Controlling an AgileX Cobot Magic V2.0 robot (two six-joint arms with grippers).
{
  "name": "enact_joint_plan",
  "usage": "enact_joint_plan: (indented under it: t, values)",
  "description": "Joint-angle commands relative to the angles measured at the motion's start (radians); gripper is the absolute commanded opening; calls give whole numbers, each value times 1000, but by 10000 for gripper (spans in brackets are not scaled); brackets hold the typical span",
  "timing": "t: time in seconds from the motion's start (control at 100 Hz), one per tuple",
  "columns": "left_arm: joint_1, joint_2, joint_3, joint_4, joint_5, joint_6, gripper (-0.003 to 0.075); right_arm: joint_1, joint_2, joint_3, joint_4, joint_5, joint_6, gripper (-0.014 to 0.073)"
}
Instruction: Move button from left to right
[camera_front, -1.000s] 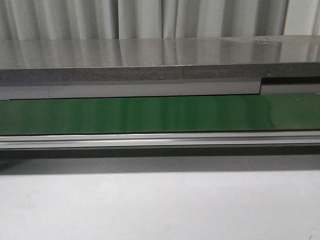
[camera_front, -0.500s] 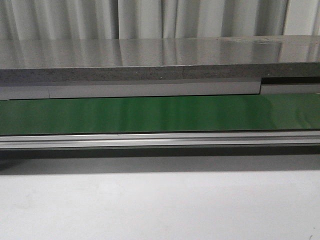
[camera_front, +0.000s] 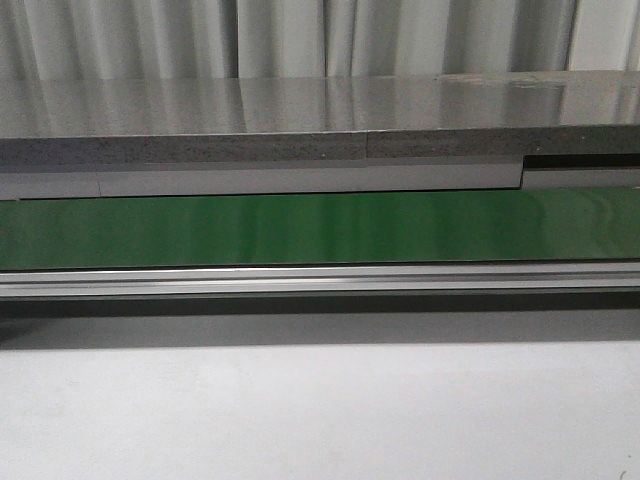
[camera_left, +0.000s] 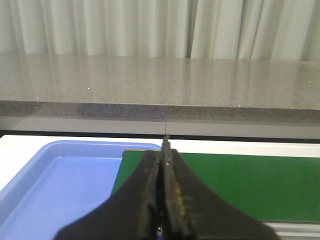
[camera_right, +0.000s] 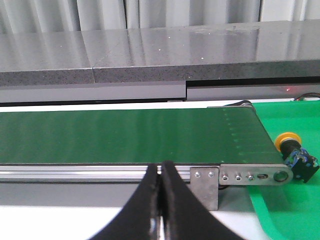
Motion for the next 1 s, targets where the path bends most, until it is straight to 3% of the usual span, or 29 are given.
enact_joint_plan:
  t: [0.0, 0.22, 0.43, 0.99]
  values:
    - [-8, -34, 15, 11, -93, -21, -19, -3, -16, -18, -9, -83, -1, -67]
    - [-8, -159, 122, 9, -93, -21, -19, -3, -16, -18, -9, -83, -1, -67]
    - [-8, -159, 183, 6, -147, -21, -19, -3, -16, -18, -9, -83, -1, -67]
    - [-8, -159, 183, 6, -144, -21, -19, -3, -16, -18, -9, -82, -1, -67]
